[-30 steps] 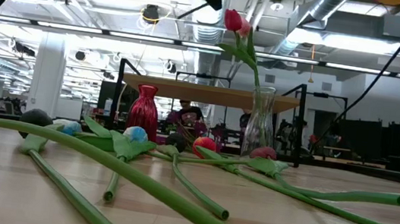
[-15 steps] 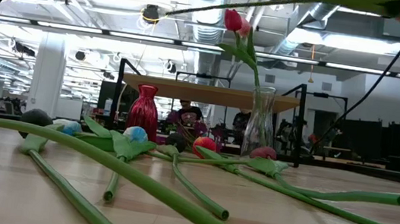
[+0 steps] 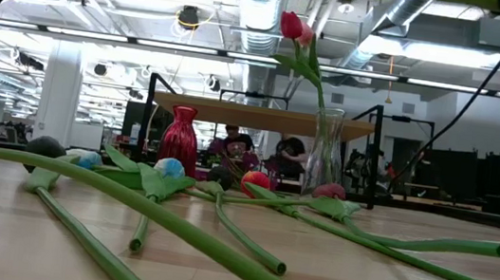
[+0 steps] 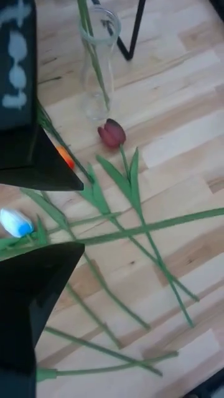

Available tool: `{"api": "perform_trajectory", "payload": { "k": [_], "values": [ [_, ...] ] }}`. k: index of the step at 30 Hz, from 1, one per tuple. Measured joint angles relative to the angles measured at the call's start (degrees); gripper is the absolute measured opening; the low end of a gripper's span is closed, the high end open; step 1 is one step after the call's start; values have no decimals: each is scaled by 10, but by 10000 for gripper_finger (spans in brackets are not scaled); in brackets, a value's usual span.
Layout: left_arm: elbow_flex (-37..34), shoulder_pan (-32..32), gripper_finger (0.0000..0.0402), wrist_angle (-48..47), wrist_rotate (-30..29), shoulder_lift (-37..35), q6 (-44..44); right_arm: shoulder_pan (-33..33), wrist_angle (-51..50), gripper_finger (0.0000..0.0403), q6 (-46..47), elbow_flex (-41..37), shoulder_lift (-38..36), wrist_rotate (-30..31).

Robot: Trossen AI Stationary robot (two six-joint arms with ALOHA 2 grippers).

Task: Pick and place flowers into a vace then onto a shelf
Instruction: Put the bottom orange tulip into the transparent vase

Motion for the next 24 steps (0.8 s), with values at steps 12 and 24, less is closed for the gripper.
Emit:
{"api": "perform_trajectory", "payload": {
  "k": [12,24],
  "values": [
    [1,-1,145,-28,12,20,-4,1,-8,0,6,0,0,18],
    [0,-2,107,-22,-75,35,-12,1,-7,0,6,19,0,18]
  ]
}}
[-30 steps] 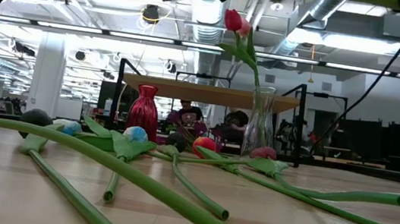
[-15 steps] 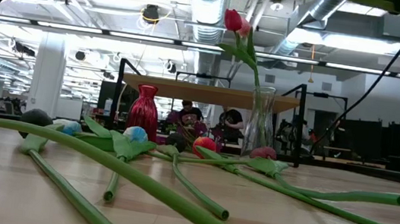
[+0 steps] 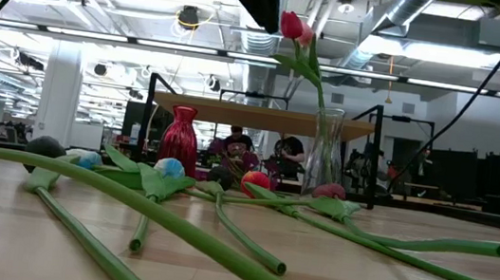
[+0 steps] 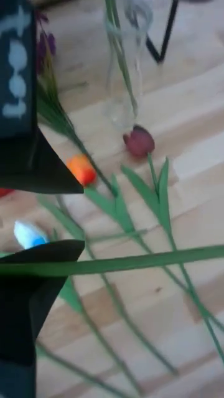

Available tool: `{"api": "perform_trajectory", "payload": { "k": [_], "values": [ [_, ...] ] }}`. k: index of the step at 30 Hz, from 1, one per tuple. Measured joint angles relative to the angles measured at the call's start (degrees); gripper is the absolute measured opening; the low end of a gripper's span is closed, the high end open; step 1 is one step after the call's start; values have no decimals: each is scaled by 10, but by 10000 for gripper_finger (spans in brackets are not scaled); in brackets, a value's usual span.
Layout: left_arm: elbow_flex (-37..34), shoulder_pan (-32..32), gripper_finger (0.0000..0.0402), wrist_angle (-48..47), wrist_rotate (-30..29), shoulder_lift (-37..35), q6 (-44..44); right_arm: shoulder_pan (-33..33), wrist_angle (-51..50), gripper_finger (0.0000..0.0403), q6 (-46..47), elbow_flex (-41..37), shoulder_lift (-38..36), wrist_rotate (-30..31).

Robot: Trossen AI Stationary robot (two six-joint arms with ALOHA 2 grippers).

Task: Pick and place flowers into a vace then onto a shelf
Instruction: Put the bottom orange tulip into the transparent vase

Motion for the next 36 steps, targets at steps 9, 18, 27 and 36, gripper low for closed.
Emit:
{"api": "perform_trajectory", "payload": {
  "k": [9,18,27,36],
  "values": [
    [0,0,4,-13,-7,-1,-5,0,0,9,0,0,0,-4],
    [0,0,0,-43,-7,-1,-3,-1,-8,80,5,-1,0,-6],
    [0,0,0,-88,-8,-4,-6,-5,-8,123,5,-1,0,-6],
    [0,1,0,-68,13,-75,1,-5,-8,119,15,-1,0,-8]
  ]
}}
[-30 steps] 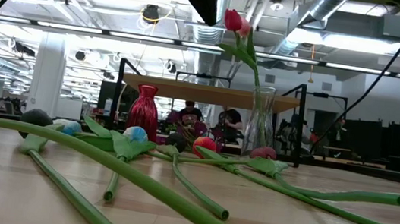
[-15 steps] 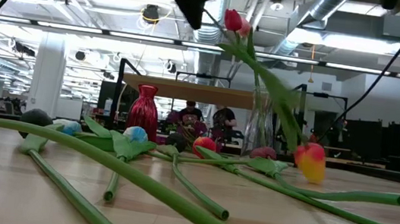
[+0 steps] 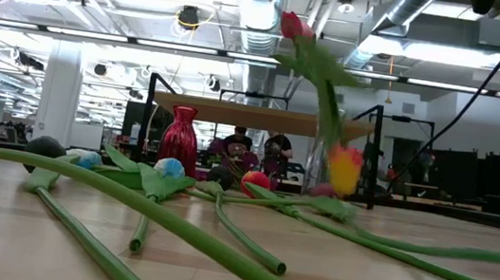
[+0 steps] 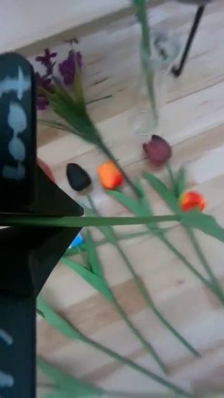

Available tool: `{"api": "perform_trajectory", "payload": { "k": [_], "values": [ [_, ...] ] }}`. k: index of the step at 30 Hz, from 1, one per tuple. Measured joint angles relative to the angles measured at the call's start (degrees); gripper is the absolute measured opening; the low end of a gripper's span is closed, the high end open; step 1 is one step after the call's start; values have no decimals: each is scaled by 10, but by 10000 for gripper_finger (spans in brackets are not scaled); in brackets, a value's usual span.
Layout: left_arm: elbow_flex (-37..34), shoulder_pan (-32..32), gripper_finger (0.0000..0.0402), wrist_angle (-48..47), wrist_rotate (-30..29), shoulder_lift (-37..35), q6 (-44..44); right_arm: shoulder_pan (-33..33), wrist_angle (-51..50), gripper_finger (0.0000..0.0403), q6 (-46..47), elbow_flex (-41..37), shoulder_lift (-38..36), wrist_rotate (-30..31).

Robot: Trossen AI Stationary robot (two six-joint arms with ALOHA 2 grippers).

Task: Pick and place flowers into a vace then onto a shelf
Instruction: Put the bottom orange tulip into the transparent vase

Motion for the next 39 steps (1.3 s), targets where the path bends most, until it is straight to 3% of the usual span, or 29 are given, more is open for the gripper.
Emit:
{"api": "perform_trajectory", "payload": {
  "k": [14,17,25,29,32,37,39],
  "values": [
    [0,43,0,-35,106,-167,1,0,0,119,29,0,0,-13],
    [0,55,0,-22,131,-206,-6,0,0,118,67,0,0,-7],
    [0,79,0,66,131,-292,-33,24,20,107,215,-1,0,12],
    [0,84,0,119,108,-321,-43,47,113,102,249,-1,0,58],
    [0,84,0,163,80,-337,-45,56,207,101,241,-1,0,138],
    [1,84,0,229,41,-342,-47,25,360,101,153,0,0,293],
    [0,85,0,253,34,-340,-47,3,425,101,102,0,0,329]
  ]
}}
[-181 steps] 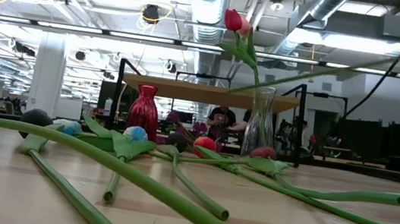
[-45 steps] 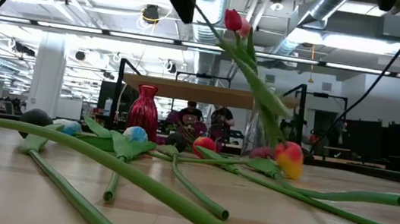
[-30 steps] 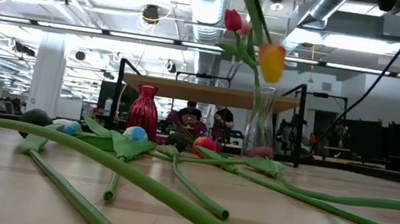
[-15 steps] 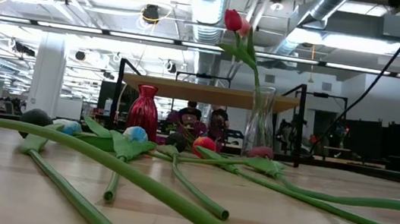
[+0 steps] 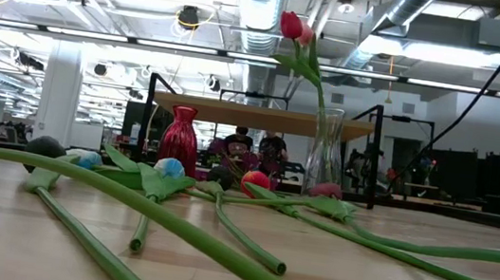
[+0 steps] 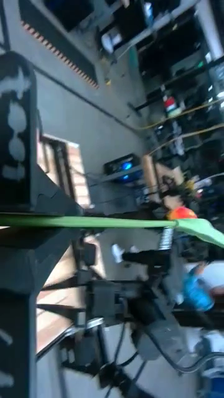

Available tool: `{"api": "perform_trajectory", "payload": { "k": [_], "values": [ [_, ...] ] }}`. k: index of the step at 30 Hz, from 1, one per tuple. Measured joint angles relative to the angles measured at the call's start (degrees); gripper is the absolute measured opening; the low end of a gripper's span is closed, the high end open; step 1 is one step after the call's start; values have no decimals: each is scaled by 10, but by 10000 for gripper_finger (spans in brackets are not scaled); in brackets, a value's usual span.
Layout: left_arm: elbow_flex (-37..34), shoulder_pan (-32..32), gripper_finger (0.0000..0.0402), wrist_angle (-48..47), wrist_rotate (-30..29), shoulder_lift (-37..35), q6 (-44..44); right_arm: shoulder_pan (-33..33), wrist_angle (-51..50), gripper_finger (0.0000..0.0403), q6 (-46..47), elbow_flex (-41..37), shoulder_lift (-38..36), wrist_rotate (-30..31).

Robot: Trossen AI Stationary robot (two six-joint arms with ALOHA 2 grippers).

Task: Pick and place flowers into a vace then onto a shelf
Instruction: Put the bottom orange tulip into the transparent vase

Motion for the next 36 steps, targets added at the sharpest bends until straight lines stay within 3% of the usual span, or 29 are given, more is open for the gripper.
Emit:
{"api": "perform_trajectory", "payload": {
  "k": [12,16,24,36],
  "values": [
    [0,0,0,110,-33,10,-12,-114,567,101,-317,0,0,-48],
    [0,0,0,114,-37,13,-18,-132,684,101,-385,0,0,-91],
    [0,-6,0,115,-37,25,-39,-162,717,101,-403,27,-1,-160],
    [-1,-20,0,91,-30,57,-39,-165,715,101,-455,79,0,-177]
  ]
}}
